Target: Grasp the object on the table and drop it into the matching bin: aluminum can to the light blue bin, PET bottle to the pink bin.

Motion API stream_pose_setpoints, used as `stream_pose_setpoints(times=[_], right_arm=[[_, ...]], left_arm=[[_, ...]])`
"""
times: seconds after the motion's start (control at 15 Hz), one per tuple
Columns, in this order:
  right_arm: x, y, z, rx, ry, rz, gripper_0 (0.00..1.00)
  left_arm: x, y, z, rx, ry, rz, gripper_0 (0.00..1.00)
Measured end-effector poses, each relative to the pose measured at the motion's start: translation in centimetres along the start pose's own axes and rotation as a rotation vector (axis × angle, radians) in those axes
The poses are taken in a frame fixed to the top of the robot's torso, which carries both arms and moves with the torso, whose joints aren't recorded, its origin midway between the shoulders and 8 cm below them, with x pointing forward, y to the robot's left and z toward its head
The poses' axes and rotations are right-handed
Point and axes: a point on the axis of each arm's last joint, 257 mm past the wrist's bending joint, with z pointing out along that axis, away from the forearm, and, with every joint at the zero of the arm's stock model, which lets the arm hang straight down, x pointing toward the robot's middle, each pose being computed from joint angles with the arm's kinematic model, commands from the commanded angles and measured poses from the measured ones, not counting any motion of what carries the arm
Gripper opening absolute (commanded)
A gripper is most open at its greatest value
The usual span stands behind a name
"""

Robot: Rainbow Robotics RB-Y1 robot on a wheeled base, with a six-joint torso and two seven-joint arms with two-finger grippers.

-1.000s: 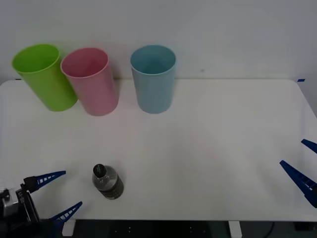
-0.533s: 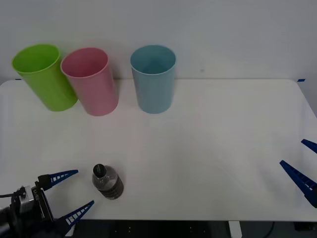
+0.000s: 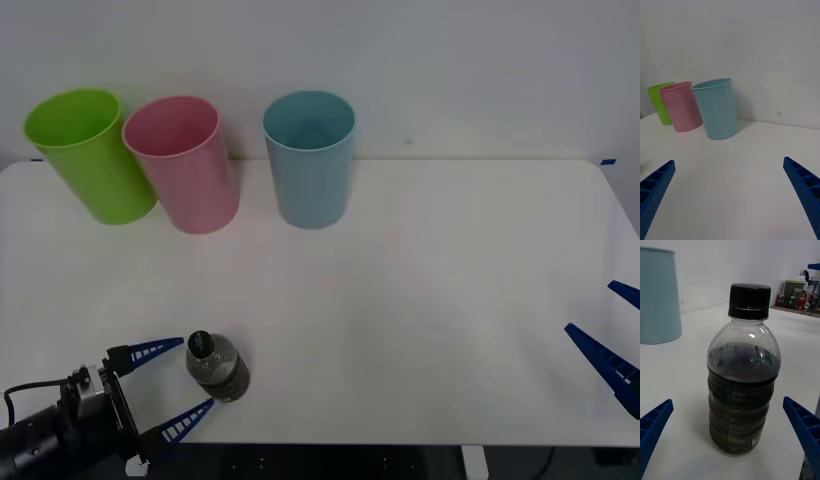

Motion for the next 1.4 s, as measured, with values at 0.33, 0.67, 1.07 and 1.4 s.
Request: stream_pose_setpoints(times=[0.33,0.67,1.07,1.4], right_arm=[[0.0,0.0,0.0,0.0,0.0,0.0,1.0],[0.0,0.0,0.0,0.0,0.0,0.0,1.0],[0.0,0.0,0.0,0.0,0.0,0.0,1.0],[0.0,0.0,0.0,0.0,0.0,0.0,1.0]], left_arm=[[0.2,-0.5,1.7,0.038,-0.007,-0.011,1.0],[0.1,-1.4,3.6,0.053,-0.028,-0.021,1.0],[0.1,-1.6,4.4,0.056,-0.034,-0.021,1.0],[0.2,-1.7,4.4,0.057,-0.03,-0.025,0.0]])
